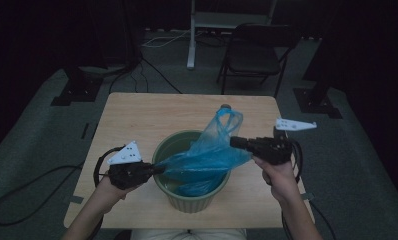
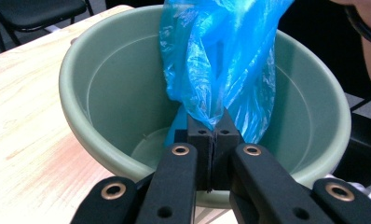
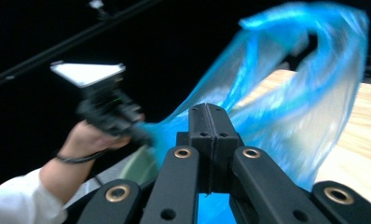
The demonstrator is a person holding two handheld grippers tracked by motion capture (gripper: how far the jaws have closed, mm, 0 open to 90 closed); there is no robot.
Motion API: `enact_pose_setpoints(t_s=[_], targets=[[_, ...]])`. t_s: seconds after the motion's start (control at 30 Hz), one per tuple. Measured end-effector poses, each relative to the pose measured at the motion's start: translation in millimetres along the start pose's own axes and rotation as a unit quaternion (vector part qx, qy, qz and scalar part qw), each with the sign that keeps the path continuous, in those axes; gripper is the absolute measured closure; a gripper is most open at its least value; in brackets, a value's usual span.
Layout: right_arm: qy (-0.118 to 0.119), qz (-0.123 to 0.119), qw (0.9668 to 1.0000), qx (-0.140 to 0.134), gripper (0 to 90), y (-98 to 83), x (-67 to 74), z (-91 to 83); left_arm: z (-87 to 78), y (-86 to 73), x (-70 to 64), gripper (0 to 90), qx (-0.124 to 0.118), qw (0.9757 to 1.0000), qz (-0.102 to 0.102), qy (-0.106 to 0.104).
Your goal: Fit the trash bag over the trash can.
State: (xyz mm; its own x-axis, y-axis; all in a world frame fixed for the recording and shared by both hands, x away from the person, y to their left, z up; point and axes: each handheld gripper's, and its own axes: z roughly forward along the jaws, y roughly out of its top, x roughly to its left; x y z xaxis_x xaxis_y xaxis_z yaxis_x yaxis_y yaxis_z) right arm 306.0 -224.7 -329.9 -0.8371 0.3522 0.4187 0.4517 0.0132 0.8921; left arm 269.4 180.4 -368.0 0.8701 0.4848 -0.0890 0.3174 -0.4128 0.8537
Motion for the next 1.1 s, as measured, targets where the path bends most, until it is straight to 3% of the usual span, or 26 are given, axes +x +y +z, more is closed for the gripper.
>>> enact_pose_setpoints(t_s=[0.03,0.17,0.3,0.37,0.47,0.53,0.67,0.8,0.87,0.97,1.1], targets=[[0.013,0.000,0.9999,-0.001,90.0,-16.6,10.1,-9.0,-1.0,-1.3,-1.3,90.0,-0.001,1.0000,0.001,-0.003],[0.026,0.026,0.9993,0.000,90.0,-54.1,20.8,-16.8,-2.5,-2.3,-3.5,90.0,-0.001,1.0000,0.002,-0.003],[0.038,0.070,0.9968,0.010,90.0,-92.9,18.0,-16.6,-4.5,-3.6,-5.7,90.0,-0.001,1.0000,0.004,-0.003],[0.033,0.089,0.9952,0.024,90.0,-110.2,13.6,-13.7,-4.3,-4.4,-6.7,90.0,0.000,1.0000,0.006,-0.006],[0.047,0.125,0.9906,0.028,90.0,-131.6,3.5,-6.9,-1.1,-4.8,-9.2,89.9,0.005,0.9998,0.010,-0.015],[0.045,0.141,0.9886,0.030,90.0,-141.9,-4.8,-1.0,1.7,-3.9,-11.7,89.7,0.005,0.9996,0.015,-0.022],[0.030,0.159,0.9846,0.066,90.0,-161.2,-18.6,14.4,3.1,-3.1,-13.4,89.4,0.003,0.9994,0.016,-0.030],[-0.002,0.183,0.9777,0.102,90.0,-180.7,-33.9,28.6,3.6,-4.2,-11.3,89.8,0.007,0.9997,0.011,-0.022],[-0.005,0.193,0.9751,0.109,90.0,-186.6,-38.3,32.9,3.3,-4.5,-11.0,89.8,0.004,0.9996,0.007,-0.027],[-0.003,0.194,0.9747,0.111,85.7,-186.5,-39.4,33.1,2.6,-3.8,-12.2,89.6,0.004,0.9995,0.007,-0.031],[-0.038,0.185,0.9769,0.099,73.1,-179.0,-37.7,17.5,-1.8,-3.1,-12.3,86.8,0.007,0.9997,0.008,-0.021]])
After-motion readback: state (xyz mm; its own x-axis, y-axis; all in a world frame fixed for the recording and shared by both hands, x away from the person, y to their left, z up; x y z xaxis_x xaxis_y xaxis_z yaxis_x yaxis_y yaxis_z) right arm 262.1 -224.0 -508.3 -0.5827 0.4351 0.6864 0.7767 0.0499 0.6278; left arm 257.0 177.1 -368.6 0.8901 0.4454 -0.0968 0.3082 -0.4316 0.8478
